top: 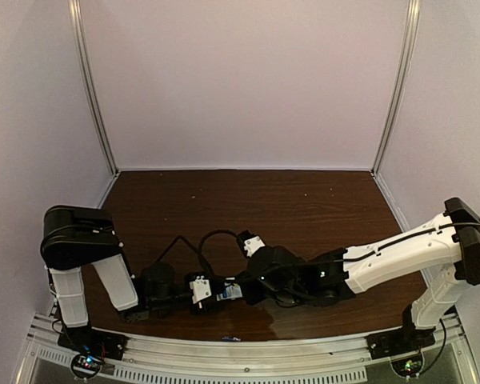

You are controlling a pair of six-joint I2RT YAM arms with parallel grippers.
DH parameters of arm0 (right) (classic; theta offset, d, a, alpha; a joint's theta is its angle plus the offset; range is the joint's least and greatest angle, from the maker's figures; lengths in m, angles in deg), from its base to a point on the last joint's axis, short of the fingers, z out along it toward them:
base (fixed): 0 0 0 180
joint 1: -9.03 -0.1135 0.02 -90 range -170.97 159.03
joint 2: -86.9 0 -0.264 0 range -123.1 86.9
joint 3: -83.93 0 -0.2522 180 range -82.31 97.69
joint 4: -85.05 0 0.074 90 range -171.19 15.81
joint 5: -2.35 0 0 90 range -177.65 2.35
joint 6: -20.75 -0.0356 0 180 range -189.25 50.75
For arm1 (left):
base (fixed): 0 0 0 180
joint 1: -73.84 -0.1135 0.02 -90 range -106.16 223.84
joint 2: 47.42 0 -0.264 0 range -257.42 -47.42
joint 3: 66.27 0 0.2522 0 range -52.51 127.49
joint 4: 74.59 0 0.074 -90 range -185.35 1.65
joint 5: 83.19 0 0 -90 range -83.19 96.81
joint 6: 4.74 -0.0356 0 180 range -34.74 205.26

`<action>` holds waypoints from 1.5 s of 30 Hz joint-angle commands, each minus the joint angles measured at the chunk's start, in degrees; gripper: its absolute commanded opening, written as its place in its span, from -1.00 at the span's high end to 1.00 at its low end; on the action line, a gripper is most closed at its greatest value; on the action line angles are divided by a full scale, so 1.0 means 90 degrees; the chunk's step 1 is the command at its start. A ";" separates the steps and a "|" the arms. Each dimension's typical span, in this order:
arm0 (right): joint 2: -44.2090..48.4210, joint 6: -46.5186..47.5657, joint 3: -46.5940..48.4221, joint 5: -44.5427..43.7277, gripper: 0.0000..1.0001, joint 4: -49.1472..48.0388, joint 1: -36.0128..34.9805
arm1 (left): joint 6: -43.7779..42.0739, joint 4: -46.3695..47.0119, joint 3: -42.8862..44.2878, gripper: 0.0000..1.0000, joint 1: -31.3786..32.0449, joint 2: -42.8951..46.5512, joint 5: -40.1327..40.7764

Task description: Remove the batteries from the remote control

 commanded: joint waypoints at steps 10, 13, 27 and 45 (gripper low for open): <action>0.0155 0.0134 0.0037 -0.0241 1.00 0.0055 -0.0222 | -0.0240 0.2124 -0.0035 1.00 0.0068 -0.0069 -0.0238; 0.0218 0.0142 0.0020 -0.0243 1.00 0.0033 -0.0262 | -0.0245 0.2129 -0.0030 1.00 0.0066 -0.0067 -0.0241; 0.0389 0.0173 0.0096 -0.0378 1.00 0.0136 -0.0412 | -0.0245 0.2124 -0.0032 1.00 0.0068 -0.0067 -0.0254; 0.0581 0.0136 0.0135 -0.0696 1.00 0.0456 -0.0451 | -0.0153 0.2153 -0.0041 1.00 0.0067 -0.0017 -0.0309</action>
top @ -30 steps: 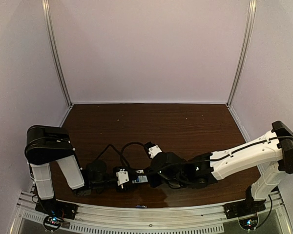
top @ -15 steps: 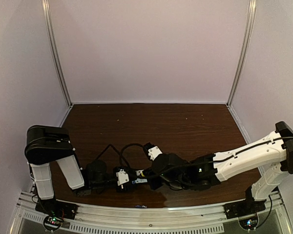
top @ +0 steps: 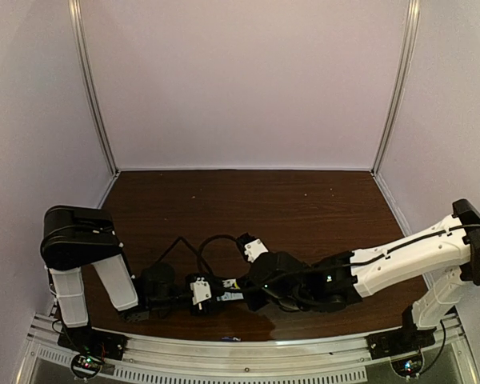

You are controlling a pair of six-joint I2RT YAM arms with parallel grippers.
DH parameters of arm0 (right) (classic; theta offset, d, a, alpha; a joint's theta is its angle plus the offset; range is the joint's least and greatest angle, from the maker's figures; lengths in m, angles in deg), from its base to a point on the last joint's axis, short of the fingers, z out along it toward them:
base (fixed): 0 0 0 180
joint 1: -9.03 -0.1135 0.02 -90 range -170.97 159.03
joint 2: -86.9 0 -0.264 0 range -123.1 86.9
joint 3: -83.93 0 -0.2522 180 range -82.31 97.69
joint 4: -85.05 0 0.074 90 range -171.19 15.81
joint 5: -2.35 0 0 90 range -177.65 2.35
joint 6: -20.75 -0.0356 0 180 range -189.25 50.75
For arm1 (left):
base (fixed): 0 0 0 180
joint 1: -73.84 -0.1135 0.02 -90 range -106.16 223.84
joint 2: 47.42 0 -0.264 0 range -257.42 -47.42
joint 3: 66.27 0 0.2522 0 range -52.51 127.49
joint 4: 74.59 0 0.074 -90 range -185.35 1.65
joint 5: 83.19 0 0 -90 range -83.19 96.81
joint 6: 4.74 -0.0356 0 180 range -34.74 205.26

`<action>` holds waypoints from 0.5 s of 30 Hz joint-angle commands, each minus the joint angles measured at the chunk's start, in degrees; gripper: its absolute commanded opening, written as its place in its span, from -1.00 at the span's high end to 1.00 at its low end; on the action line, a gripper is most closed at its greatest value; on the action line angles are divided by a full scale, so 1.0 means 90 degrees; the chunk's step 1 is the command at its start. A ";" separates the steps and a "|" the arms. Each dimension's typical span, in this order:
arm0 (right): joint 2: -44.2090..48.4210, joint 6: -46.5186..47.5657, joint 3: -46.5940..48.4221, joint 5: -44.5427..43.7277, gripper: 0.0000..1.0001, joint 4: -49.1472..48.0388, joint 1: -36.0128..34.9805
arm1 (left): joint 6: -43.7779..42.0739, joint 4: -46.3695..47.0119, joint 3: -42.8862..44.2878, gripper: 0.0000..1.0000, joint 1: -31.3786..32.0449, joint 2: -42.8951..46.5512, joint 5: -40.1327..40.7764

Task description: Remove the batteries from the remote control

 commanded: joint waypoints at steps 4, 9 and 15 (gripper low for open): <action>0.0595 -0.0029 0.0048 -0.0497 1.00 0.0222 -0.0082 | 0.0185 0.2186 -0.0067 1.00 0.0058 0.0091 -0.0245; 0.0978 -0.0042 -0.0143 -0.0678 1.00 0.0233 -0.0105 | 0.0427 0.2544 -0.0233 1.00 0.0059 0.0237 -0.0316; 0.1476 -0.0109 -0.0458 -0.0917 1.00 0.0195 -0.0114 | 0.0609 0.2550 -0.0301 1.00 0.0054 0.0463 -0.0237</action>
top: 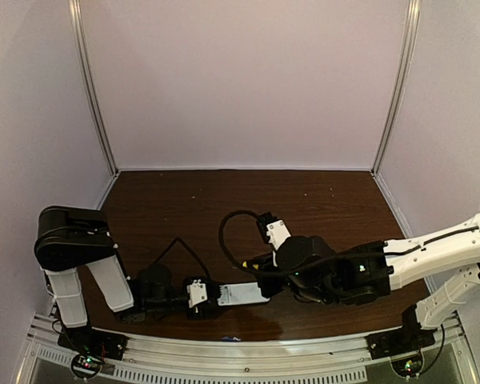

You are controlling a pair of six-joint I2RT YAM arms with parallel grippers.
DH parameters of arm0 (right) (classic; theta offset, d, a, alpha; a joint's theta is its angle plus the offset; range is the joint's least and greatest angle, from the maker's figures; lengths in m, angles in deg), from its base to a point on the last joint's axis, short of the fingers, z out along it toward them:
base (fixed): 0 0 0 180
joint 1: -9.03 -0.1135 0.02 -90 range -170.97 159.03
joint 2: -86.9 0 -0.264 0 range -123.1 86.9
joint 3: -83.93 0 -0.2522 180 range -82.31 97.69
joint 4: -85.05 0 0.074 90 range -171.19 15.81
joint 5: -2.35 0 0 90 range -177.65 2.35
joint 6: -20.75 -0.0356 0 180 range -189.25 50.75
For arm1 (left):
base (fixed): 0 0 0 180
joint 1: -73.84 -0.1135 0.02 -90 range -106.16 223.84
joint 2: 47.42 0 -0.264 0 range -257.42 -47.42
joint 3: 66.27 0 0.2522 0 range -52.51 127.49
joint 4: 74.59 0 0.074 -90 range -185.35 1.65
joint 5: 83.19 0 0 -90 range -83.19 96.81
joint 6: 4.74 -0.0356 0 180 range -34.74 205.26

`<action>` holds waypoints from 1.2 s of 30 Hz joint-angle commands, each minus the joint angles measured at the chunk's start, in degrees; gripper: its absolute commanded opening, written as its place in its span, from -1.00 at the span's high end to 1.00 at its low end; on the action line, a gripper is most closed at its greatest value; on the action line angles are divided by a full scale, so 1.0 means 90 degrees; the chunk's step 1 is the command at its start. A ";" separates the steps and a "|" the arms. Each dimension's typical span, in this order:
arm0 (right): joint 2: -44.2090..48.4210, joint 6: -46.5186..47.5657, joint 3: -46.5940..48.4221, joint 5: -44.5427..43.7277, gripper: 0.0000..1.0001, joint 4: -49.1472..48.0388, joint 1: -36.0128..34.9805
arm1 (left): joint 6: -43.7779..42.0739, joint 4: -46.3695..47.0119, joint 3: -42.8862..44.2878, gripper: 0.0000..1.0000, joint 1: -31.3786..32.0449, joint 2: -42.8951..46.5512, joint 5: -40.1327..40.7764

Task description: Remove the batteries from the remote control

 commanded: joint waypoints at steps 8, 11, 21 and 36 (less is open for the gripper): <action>0.0617 -0.0150 -0.0486 -0.0613 1.00 0.0152 -0.0041 | 0.0433 0.2687 -0.0210 1.00 0.0013 0.0667 0.1002; 0.0610 -0.0150 -0.0508 -0.0654 1.00 0.0150 -0.0049 | 0.0408 0.2692 -0.0192 1.00 0.0007 0.0634 0.1682; 0.0380 -0.0161 -0.0414 -0.0662 1.00 0.0135 -0.0044 | 0.0951 0.2690 -0.0184 1.00 -0.0432 0.0570 0.3218; 0.0105 -0.0150 -0.0352 -0.0789 1.00 -0.0006 -0.0045 | 0.2822 0.2469 -0.0454 1.00 -0.1574 0.0345 0.3887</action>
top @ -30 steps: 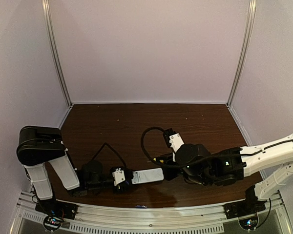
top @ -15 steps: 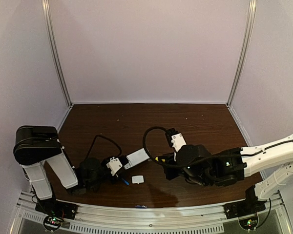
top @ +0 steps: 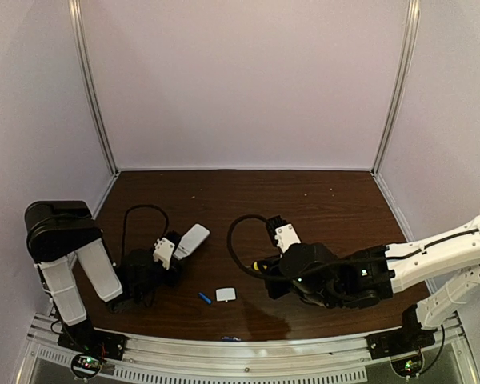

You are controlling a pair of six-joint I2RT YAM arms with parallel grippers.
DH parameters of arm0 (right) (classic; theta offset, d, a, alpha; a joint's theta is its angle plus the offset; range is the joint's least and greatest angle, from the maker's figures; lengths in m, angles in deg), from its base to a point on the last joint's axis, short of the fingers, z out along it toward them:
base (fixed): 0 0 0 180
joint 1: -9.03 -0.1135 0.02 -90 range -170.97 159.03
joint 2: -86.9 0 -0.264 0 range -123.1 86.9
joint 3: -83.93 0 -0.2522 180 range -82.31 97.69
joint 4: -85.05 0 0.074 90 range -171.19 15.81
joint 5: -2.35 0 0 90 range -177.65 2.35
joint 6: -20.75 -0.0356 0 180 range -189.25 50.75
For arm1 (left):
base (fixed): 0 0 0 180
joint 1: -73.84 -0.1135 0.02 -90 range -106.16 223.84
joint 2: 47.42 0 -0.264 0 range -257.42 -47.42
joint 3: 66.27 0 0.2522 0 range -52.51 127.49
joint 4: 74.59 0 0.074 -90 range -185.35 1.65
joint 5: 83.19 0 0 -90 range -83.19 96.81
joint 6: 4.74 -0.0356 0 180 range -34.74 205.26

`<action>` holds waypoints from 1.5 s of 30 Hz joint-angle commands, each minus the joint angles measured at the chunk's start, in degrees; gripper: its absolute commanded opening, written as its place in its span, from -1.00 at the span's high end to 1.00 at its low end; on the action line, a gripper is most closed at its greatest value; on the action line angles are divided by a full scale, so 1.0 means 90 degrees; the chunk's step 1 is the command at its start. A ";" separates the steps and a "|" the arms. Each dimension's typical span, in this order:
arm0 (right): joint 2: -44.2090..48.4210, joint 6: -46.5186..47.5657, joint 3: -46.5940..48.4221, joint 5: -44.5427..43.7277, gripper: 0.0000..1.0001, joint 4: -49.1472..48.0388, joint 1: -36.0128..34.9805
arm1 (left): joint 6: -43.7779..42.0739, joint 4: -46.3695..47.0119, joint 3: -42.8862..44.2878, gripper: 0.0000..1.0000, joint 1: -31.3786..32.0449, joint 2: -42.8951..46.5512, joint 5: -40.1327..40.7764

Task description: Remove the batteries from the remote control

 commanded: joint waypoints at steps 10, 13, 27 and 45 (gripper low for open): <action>-0.0116 -0.0027 0.0030 -0.0401 1.00 -0.0090 -0.0036 | 0.0929 0.2480 -0.0105 0.67 -0.0042 -0.0275 0.0707; -0.0120 -0.0022 0.0031 -0.0401 1.00 -0.0092 -0.0032 | 0.1035 0.2487 -0.0131 0.47 -0.0042 -0.0288 0.0615; -0.0126 0.0141 0.0134 -0.0319 1.00 -0.0105 -0.0040 | 0.0721 0.2733 -0.0473 -0.95 -0.0025 -0.0120 -0.0006; 0.0004 0.0499 0.0288 0.0959 1.00 -0.0067 -0.0012 | -0.1566 0.2733 -0.0675 -0.68 0.1151 0.0640 -0.2587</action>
